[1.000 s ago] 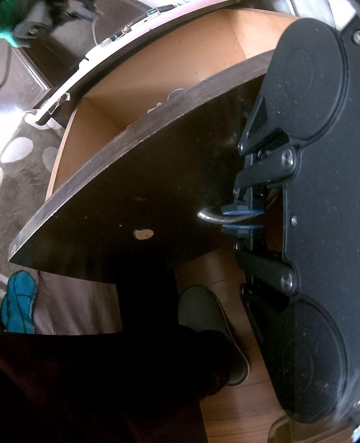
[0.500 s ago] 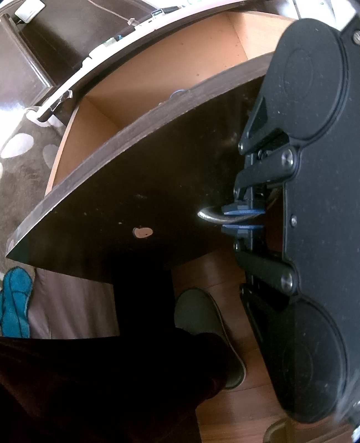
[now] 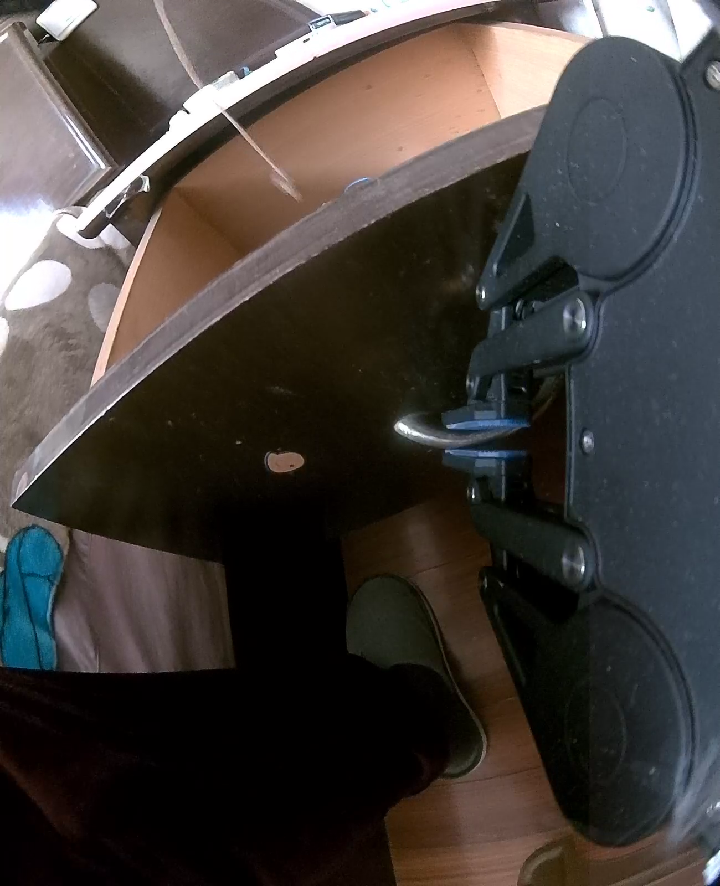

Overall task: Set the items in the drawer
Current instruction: 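Lower the small item into the drawer and open the left tool, then grasp the small blue cap on the tabletop with the left tool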

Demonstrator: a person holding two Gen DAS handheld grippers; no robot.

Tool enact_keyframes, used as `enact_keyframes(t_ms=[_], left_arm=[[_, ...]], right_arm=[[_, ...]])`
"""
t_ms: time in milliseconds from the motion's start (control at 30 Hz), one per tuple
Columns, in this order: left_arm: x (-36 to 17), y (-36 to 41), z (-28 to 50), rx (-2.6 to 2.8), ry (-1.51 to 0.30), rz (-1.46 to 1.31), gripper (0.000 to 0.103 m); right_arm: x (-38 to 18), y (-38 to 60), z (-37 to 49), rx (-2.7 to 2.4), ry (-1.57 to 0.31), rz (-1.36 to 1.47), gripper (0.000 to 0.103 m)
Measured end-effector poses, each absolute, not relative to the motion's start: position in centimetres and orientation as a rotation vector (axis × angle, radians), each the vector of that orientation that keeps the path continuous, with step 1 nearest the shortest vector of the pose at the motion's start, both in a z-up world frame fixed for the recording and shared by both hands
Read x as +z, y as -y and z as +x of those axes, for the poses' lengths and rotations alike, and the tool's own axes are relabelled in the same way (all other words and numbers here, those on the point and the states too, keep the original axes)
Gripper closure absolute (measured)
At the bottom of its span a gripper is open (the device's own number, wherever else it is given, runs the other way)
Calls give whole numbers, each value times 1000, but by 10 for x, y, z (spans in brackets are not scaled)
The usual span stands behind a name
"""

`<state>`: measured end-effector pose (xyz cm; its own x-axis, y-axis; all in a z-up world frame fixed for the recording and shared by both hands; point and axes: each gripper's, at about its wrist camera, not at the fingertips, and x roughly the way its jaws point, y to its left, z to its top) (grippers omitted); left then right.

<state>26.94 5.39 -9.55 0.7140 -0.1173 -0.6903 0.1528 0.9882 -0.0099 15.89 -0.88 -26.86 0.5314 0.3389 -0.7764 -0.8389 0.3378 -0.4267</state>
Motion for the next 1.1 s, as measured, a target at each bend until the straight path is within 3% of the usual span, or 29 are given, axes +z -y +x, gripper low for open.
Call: enact_keyframes(t_ms=[267, 433, 467, 533, 567, 600, 867, 1100], left_arm=[[-169, -52, 283, -143, -913, 49, 91], [-186, -55, 286, -144, -949, 56, 90], [-189, -56, 286, -145, -957, 58, 83], [-196, -57, 287, -145, -971, 61, 58], [-197, -58, 287, -143, -974, 58, 40], [-195, -60, 286, -139, -968, 47, 38], [-160, -62, 279, -149, -911, 32, 38], [-123, -57, 303, -157, -830, 64, 38]], right_arm=[[-269, 9, 158, 845, -629, -932, 98], [-269, 10, 157, 848, -626, -935, 98], [-269, 10, 157, 848, -626, -935, 98], [-269, 10, 157, 849, -625, -937, 98], [-269, 10, 157, 850, -625, -938, 98], [-269, 10, 157, 850, -625, -939, 98], [-268, 9, 157, 847, -629, -948, 97], [-269, 9, 155, 855, -626, -947, 90]])
